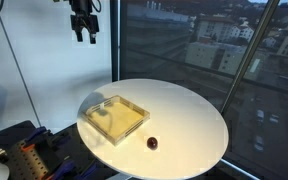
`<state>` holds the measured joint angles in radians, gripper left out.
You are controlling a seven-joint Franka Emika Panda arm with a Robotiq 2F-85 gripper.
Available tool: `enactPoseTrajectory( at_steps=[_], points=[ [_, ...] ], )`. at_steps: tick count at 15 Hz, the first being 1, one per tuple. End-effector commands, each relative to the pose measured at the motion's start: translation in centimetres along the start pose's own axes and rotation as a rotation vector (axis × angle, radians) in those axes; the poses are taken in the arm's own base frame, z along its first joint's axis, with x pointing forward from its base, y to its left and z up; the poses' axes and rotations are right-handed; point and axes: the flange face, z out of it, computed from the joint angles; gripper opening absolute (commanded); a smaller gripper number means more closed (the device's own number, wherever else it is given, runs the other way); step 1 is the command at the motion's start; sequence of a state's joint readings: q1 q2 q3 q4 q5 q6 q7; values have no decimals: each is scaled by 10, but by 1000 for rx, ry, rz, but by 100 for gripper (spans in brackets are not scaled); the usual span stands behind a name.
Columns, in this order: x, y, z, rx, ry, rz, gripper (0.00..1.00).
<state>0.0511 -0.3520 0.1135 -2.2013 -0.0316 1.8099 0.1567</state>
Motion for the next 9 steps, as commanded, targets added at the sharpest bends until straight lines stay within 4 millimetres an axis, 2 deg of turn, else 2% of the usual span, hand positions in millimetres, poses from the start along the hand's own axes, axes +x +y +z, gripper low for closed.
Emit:
enactPoseTrajectory(
  at_steps=[1,9],
  points=[
    [-1,20,-2,-5,27,60,100],
    [5,65,4,3,18,152,100]
  ],
)
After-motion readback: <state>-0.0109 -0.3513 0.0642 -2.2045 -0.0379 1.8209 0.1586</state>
